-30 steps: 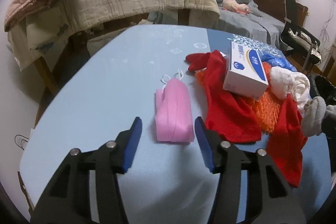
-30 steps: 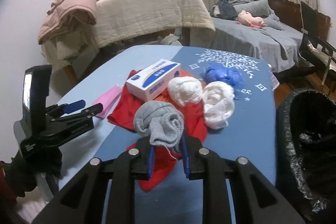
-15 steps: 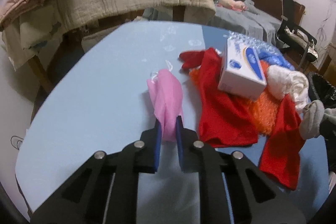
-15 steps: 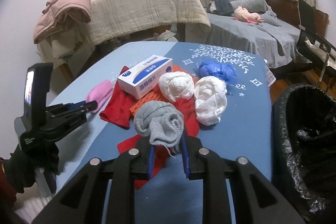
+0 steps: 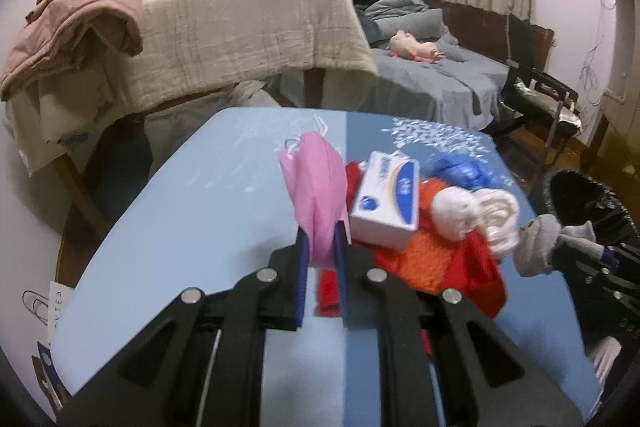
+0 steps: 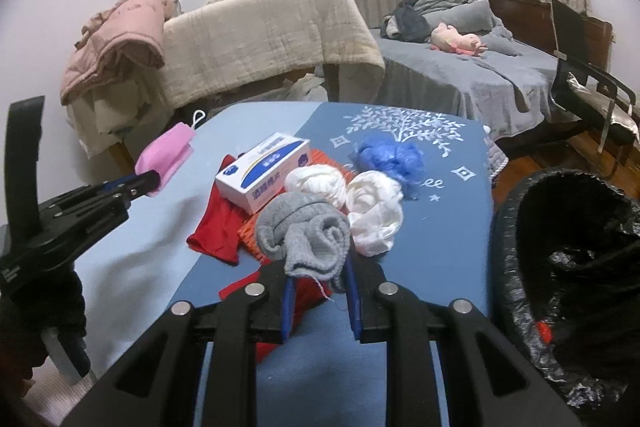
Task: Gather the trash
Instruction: 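Grasp the pink mask packet with the left tool while the right tool holds the grey sock, then carry both tools over the bin and release the pink packet and grey sock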
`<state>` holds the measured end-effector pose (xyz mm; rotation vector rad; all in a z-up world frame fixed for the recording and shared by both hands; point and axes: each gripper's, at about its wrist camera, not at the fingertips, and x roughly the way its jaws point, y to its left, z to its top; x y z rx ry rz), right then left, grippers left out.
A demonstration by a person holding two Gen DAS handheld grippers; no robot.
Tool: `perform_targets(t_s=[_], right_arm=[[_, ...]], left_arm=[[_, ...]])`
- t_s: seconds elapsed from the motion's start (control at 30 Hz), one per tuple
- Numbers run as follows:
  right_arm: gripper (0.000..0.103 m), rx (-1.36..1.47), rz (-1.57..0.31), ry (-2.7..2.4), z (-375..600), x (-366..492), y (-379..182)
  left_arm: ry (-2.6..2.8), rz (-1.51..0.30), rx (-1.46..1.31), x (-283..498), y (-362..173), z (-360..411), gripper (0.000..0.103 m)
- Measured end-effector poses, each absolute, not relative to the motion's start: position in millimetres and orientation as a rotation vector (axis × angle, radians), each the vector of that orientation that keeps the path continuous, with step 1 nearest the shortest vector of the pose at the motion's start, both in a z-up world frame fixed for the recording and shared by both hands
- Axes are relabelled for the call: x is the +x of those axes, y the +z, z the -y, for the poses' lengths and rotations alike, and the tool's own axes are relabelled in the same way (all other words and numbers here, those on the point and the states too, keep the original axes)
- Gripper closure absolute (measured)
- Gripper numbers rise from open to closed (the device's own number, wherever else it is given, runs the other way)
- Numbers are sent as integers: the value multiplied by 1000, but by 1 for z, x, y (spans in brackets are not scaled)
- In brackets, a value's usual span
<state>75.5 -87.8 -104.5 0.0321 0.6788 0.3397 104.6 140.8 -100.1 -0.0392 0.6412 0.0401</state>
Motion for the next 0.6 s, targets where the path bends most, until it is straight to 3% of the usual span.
perform_targets(t_s=[0.6], right_arm=[[82, 78, -621, 166, 165, 70, -84]], left_arm=[[-158, -602, 13, 112, -79, -58, 91]])
